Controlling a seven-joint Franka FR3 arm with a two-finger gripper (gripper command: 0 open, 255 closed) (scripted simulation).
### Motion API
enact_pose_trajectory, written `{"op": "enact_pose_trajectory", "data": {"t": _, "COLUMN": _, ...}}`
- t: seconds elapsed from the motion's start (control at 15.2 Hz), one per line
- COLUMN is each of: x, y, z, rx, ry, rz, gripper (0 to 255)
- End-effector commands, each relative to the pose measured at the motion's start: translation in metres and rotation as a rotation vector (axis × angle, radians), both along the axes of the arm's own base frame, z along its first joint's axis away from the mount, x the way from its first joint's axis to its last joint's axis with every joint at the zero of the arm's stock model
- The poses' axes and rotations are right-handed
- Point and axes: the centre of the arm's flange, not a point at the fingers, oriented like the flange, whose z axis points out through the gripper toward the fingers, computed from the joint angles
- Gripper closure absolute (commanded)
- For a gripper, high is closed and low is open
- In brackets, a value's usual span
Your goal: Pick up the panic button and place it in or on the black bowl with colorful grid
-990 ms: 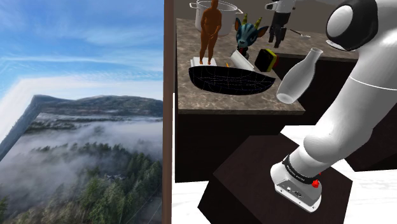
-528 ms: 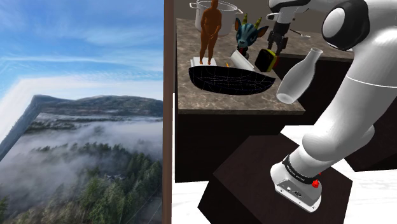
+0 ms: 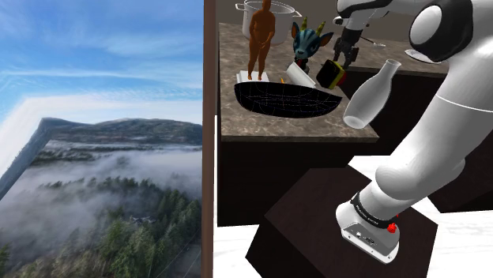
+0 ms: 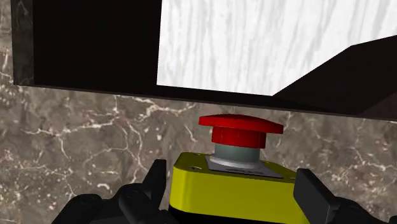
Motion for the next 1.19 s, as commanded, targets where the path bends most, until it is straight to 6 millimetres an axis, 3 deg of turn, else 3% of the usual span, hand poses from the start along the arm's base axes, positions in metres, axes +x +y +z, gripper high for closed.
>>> {"op": "enact_pose_trajectory", "data": {"t": 0.0, "x": 0.009, "y": -0.002, "z": -0.046, "rx": 0.051, "ry": 0.073, "rz": 0.003, "gripper": 0}}
{"op": "enact_pose_trajectory", "data": {"t": 0.2, "x": 0.009, "y": -0.002, "z": -0.046, "rx": 0.051, "ry": 0.073, "rz": 0.003, "gripper": 0}}
{"op": "enact_pose_trajectory", "data": {"t": 0.26, "x": 0.011, "y": 0.001, "z": -0.050, "rx": 0.051, "ry": 0.073, "rz": 0.003, "gripper": 255}}
{"op": "enact_pose_trajectory", "data": {"t": 0.46, "x": 0.024, "y": -0.014, "z": -0.045, "rx": 0.053, "ry": 0.072, "rz": 0.004, "gripper": 255}}
{"op": "enact_pose_trajectory", "data": {"t": 0.59, "x": 0.019, "y": -0.023, "z": -0.049, "rx": 0.052, "ry": 0.072, "rz": 0.003, "gripper": 255}}
{"op": "enact_pose_trajectory", "data": {"t": 0.66, "x": 0.024, "y": -0.018, "z": -0.052, "rx": 0.052, "ry": 0.072, "rz": 0.004, "gripper": 255}}
{"op": "enact_pose_trajectory", "data": {"t": 0.79, "x": 0.019, "y": -0.038, "z": -0.049, "rx": 0.053, "ry": 0.072, "rz": 0.004, "gripper": 255}}
{"op": "enact_pose_trajectory", "data": {"t": 0.86, "x": 0.009, "y": -0.002, "z": -0.046, "rx": 0.051, "ry": 0.073, "rz": 0.003, "gripper": 255}}
{"op": "enact_pose_trajectory", "data": {"t": 1.12, "x": 0.009, "y": -0.002, "z": -0.024, "rx": 0.051, "ry": 0.073, "rz": 0.003, "gripper": 255}}
